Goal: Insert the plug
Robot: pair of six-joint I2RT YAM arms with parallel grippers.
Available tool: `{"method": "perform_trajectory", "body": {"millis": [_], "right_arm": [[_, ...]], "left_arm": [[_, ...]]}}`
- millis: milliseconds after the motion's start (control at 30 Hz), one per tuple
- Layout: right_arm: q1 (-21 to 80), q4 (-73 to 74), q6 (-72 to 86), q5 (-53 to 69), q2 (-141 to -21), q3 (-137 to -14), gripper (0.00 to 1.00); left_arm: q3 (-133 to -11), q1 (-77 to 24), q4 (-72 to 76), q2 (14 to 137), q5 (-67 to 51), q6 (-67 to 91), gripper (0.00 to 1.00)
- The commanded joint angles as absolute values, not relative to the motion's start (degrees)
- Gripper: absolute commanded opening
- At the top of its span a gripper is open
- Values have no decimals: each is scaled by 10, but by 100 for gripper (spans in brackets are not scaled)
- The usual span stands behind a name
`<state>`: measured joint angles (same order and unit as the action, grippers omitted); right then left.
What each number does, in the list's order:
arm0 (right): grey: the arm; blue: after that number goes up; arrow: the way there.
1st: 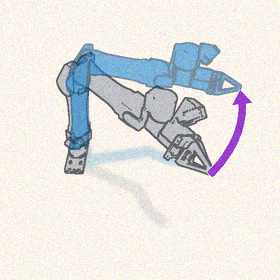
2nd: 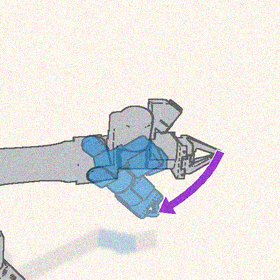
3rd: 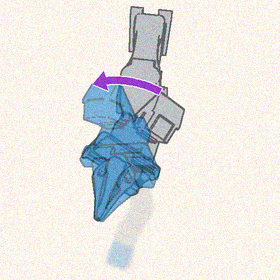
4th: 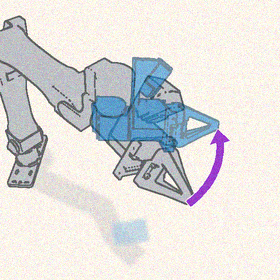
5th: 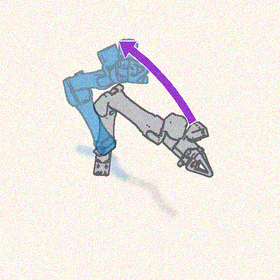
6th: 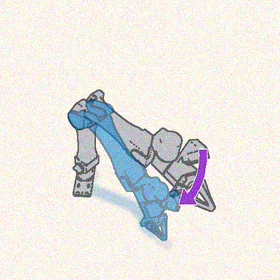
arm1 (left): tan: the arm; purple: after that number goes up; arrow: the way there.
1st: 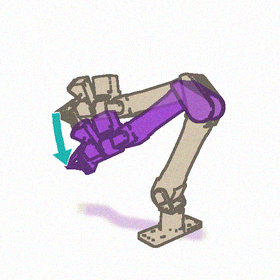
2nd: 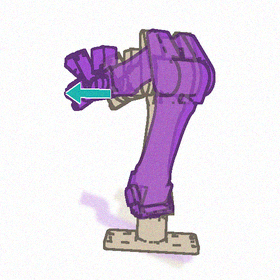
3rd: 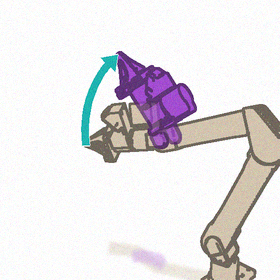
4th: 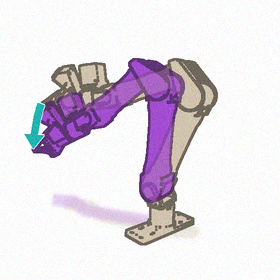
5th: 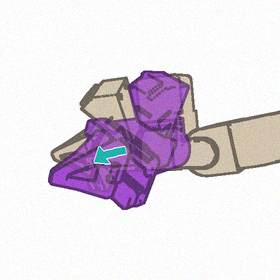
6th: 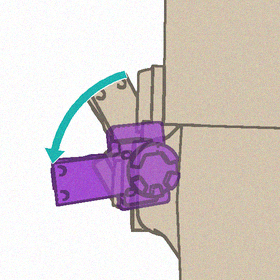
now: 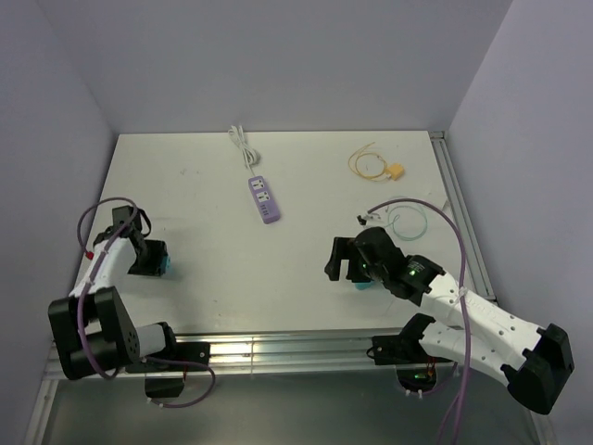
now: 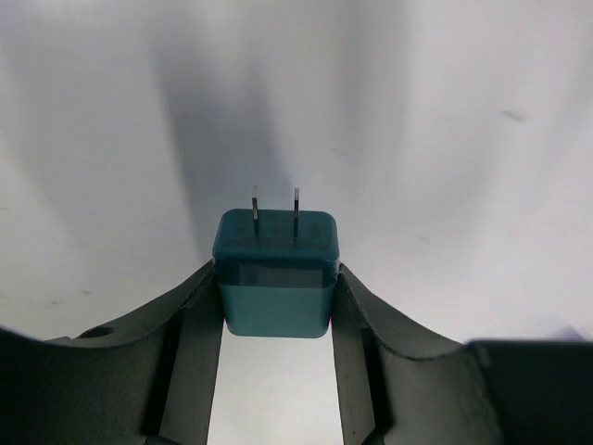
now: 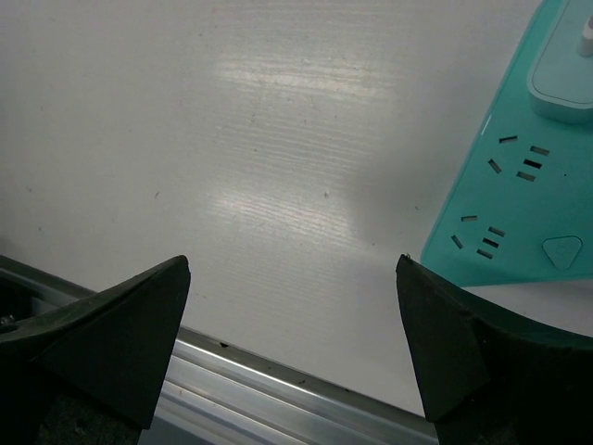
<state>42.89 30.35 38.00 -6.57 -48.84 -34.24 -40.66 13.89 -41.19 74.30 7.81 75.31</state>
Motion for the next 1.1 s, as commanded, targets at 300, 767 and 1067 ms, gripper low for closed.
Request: {"method": "perform_trajectory", "body": {"millis": [300,767,1067], "right_arm": [[433,296,410,-15,-471,-406,100],[531,263,485,-125,-588,-545,100],[626,124,559,-243,-628,-539,87]], "left_arm": [[-430,118,-226,584,-189,592,0],[-352,-82,23,571,-300,811,0],[-343,-179,6,539,-224,884,0]]}}
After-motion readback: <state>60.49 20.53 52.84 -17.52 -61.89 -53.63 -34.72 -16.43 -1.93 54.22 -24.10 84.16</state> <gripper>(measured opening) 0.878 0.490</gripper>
